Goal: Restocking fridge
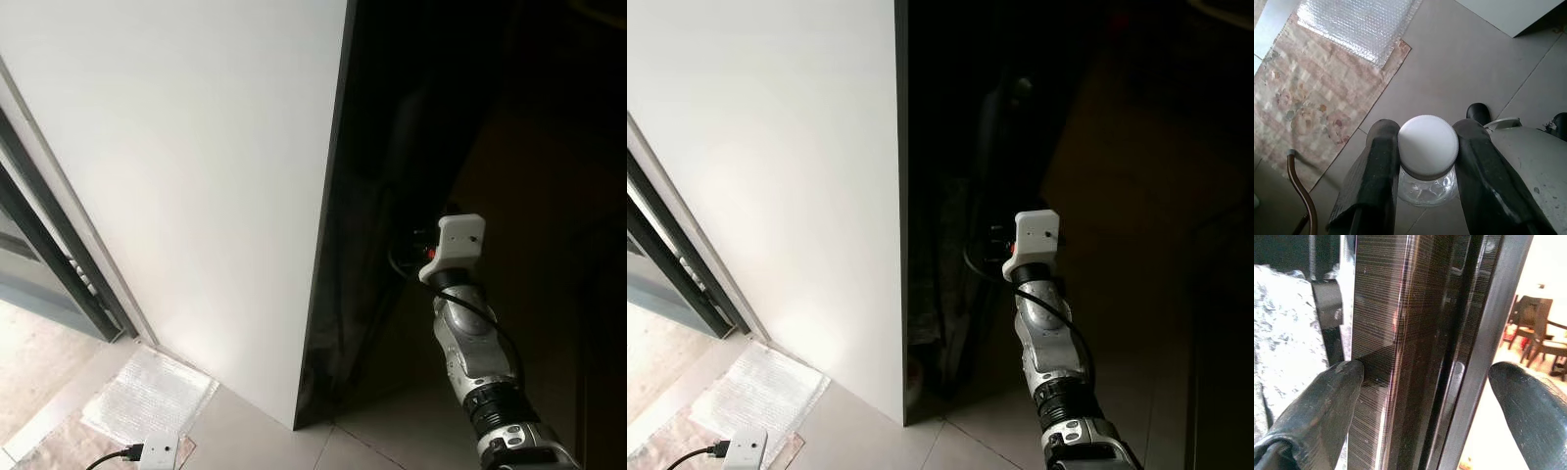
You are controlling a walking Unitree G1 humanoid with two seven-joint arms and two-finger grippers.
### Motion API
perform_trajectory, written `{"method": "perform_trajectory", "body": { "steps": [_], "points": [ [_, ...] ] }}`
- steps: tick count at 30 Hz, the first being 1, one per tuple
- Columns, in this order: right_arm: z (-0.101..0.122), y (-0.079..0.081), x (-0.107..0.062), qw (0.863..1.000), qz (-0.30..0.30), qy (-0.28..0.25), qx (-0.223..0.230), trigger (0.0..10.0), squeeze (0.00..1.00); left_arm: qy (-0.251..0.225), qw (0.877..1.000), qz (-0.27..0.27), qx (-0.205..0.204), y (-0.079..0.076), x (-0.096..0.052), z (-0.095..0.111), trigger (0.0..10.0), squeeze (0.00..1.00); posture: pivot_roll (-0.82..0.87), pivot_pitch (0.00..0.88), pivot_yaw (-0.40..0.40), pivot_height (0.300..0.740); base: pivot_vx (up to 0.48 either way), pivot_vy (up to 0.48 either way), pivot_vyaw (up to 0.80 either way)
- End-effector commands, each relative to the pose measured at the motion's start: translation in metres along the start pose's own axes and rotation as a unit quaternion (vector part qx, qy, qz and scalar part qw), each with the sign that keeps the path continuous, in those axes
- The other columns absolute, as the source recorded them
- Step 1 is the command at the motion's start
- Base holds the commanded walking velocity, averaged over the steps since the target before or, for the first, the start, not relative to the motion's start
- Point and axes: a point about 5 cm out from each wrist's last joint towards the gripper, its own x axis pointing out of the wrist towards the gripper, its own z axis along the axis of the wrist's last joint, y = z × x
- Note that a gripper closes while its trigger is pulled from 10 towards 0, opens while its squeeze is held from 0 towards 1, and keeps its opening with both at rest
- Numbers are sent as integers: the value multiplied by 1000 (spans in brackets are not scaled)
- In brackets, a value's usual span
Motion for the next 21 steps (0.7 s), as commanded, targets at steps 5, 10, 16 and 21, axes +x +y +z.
{"method": "perform_trajectory", "body": {
  "steps": [5, 10, 16, 21],
  "points": [
    [-9, -64, -19, 990, -143, 16, -3, 10000, 0, 1, 1000, -3, 11, -1, 0, -1, 10000, 0, -129, 0, -38, 740, 0, 0, 0],
    [-33, -103, -49, 974, -219, 65, -1, 10000, 0, 3, 1000, -4, 16, 1, 0, -1, 10000, 0, -140, 0, -30, 740, 0, 0, 0],
    [-53, -135, -75, 947, -299, 114, 10, 10000, 0, 1, 1000, -6, 20, -1, 0, 1, 10000, 0, -143, 0, -25, 740, 0, 0, 0],
    [-73, -158, -106, 919, -356, 171, -11, 10000, 0, 0, 1000, -5, 23, -1, 0, 0, 10000, 0, -141, 0, -23, 740, 0, 0, 0]
  ]
}}
